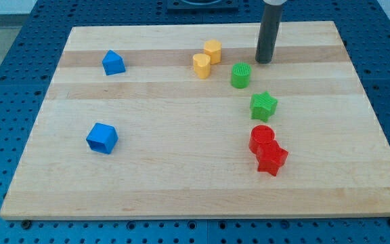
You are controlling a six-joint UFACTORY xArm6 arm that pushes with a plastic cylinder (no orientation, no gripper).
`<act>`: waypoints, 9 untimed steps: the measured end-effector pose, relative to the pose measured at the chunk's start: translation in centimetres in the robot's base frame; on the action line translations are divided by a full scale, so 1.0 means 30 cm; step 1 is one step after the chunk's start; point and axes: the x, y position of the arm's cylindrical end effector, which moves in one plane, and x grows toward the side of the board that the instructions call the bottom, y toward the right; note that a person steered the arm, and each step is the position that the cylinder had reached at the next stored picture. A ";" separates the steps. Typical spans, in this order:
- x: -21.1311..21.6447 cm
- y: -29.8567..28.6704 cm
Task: Slightly move the green circle towards down
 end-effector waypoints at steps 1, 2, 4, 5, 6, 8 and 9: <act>-0.002 -0.054; -0.002 -0.126; -0.002 -0.149; -0.002 -0.114; 0.023 -0.092; 0.129 -0.151; 0.142 -0.219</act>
